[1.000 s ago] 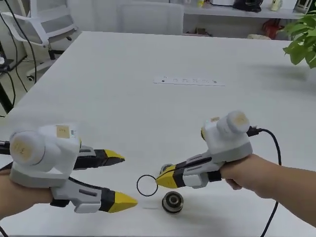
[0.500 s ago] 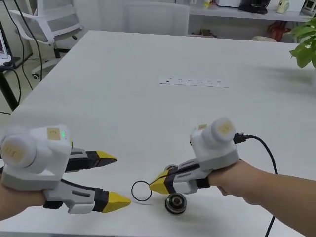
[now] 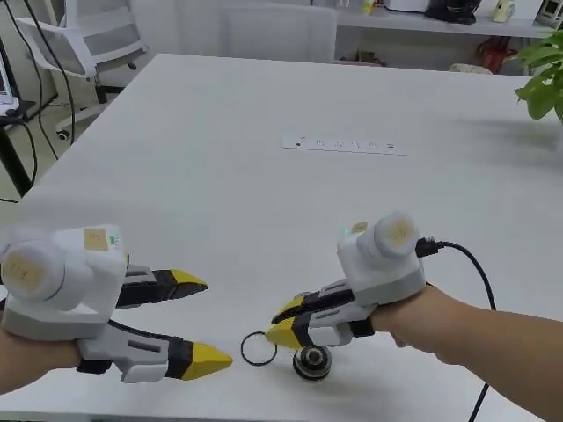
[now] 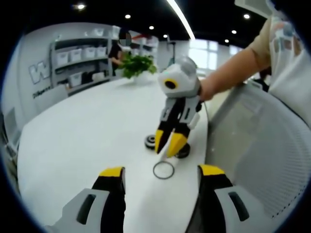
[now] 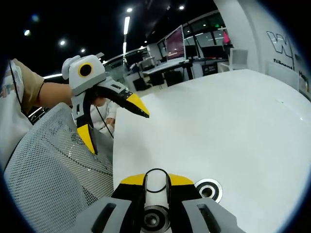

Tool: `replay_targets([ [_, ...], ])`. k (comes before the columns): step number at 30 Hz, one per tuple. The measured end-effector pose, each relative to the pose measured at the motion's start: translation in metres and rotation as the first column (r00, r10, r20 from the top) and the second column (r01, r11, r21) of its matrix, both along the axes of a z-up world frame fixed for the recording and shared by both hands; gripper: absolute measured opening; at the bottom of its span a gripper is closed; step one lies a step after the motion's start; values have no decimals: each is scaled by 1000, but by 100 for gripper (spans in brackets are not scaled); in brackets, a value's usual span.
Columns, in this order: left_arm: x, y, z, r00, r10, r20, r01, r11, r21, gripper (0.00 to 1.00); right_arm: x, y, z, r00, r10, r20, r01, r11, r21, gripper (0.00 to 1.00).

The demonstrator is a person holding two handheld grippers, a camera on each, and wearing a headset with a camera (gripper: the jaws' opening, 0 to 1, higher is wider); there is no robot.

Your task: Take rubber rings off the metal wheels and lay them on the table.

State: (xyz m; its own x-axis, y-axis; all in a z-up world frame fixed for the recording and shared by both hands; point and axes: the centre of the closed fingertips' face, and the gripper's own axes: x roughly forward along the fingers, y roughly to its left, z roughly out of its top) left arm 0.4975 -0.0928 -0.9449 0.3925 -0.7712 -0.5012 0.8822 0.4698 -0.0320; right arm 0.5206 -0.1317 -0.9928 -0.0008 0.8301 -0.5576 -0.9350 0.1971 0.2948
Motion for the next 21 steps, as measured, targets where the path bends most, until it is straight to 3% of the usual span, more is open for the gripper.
replay_targets([
  [11,1,-8,4,1000,-26,3,26,1000,3,60,4,-12,15,1000,-24,7,24,999,36,23],
  [21,7,-24,8,997,-73,2,73,997,12,59,4,-30,28,999,-31,23,29,998,61,26],
])
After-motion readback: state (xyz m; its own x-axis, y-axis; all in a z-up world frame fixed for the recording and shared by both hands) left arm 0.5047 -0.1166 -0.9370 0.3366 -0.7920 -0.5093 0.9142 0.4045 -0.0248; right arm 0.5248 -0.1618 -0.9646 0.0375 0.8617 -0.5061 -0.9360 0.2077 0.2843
